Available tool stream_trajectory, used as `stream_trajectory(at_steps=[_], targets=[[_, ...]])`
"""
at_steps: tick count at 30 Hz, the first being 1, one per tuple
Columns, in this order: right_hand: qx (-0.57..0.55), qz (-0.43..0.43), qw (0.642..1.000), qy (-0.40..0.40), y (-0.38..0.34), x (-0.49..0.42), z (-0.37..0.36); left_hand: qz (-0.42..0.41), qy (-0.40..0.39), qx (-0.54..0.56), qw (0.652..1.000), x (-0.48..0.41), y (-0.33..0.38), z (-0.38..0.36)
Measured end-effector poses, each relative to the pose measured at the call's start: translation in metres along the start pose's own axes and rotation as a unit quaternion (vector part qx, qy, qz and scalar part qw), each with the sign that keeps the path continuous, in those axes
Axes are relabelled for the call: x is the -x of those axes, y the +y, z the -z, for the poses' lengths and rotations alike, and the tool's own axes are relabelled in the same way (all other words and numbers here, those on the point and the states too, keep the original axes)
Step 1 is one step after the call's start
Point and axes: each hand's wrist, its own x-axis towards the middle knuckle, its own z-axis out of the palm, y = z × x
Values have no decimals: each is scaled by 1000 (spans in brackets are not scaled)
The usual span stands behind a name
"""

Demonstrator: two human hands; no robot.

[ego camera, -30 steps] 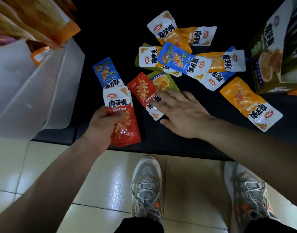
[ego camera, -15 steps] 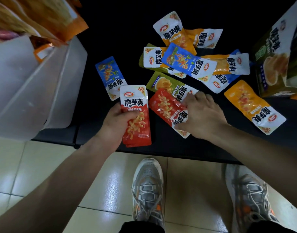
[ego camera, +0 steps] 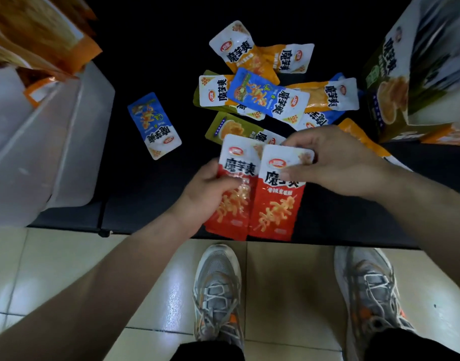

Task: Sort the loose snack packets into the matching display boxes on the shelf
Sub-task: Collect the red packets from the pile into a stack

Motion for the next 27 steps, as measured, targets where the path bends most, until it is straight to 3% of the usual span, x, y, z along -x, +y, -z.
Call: stream_trajectory(at_steps=[4, 8, 11, 14, 19, 24, 27], targets=[[-64, -29, 985, 157, 12, 1, -12, 37, -67, 49, 996, 8, 3, -36], [-61, -86, 952, 289, 25, 12, -22, -19, -57, 11, 998, 6, 2, -56], [-150, -122, 956, 221, 33, 24, -29, -38, -19, 41, 998, 2, 4, -63], [-204, -97, 964, 143, 42, 31, -36, -38, -13, 60, 997, -1, 7, -69], [-211, -83, 962, 150, 54, 35, -23, 42, -69, 197, 977, -1, 15, -76], [-280, -87, 941, 170, 59, 41, -19, -10, -39, 92, 995, -2, 13, -80], [-330, -82, 924, 174, 62, 43, -16, -21, -41, 102, 994, 0, 15, -86]])
